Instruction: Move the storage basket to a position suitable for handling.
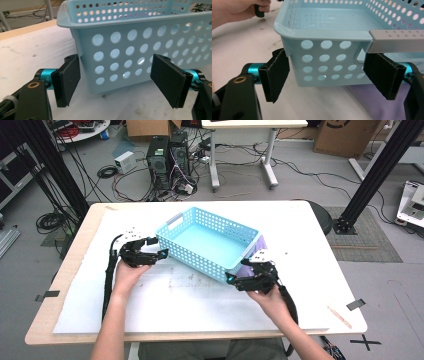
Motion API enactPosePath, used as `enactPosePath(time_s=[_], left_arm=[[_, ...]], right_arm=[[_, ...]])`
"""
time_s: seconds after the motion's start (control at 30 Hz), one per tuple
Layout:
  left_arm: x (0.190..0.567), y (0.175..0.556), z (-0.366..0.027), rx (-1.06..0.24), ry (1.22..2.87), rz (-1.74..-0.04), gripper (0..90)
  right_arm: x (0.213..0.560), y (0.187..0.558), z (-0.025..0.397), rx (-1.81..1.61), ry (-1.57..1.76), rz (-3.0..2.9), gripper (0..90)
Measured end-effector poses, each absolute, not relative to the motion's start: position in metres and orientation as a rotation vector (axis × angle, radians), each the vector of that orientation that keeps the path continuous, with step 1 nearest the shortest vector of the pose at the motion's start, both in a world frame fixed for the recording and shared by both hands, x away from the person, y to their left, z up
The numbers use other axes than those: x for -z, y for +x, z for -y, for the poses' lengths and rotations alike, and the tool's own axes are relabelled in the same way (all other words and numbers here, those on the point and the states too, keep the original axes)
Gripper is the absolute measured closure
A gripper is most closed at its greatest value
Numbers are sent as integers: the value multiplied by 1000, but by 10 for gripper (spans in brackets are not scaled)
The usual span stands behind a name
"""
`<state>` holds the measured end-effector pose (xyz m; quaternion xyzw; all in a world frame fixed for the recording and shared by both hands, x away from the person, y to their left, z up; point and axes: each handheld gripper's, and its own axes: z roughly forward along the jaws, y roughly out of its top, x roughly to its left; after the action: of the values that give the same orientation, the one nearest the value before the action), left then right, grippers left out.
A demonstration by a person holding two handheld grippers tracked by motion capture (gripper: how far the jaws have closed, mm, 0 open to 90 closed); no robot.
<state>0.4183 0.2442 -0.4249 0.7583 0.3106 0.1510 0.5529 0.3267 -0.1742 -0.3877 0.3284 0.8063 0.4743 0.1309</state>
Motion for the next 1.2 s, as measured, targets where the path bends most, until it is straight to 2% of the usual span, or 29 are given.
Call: enactPosePath(time_s=[0.2,0.27,0.4,0.5,0.53,0.73,0.77,0.8,0.87,0.97,1.07,1.2], left_arm=[[423,396,-212,-379,1824,-713,243],[426,387,-201,-395,1856,-725,240],[431,377,-194,-408,1862,-744,241],[430,375,-199,-452,1849,-732,234],[430,376,-201,-442,1828,-735,209],[436,386,-198,-368,1798,-706,201],[437,388,-195,-359,1817,-695,206],[437,387,-190,-395,1831,-707,210],[435,387,-191,-397,1825,-720,239],[431,384,-194,-393,1787,-719,306],[424,380,-191,-407,1754,-722,325],[422,373,-177,-394,1791,-771,346]], right_arm=[[382,342,210,-1401,987,-2355,217],[386,345,223,-1381,1002,-2363,260],[399,342,237,-1325,1004,-2370,262],[406,333,239,-1314,996,-2341,249],[405,326,238,-1284,988,-2311,235],[406,319,230,-1218,1005,-2261,223],[407,320,227,-1220,1002,-2274,254],[407,322,222,-1222,990,-2287,327],[401,322,218,-1208,974,-2261,350],[392,324,220,-1203,947,-2243,364],[376,336,229,-1228,941,-2250,363],[370,342,236,-1204,956,-2272,361]])
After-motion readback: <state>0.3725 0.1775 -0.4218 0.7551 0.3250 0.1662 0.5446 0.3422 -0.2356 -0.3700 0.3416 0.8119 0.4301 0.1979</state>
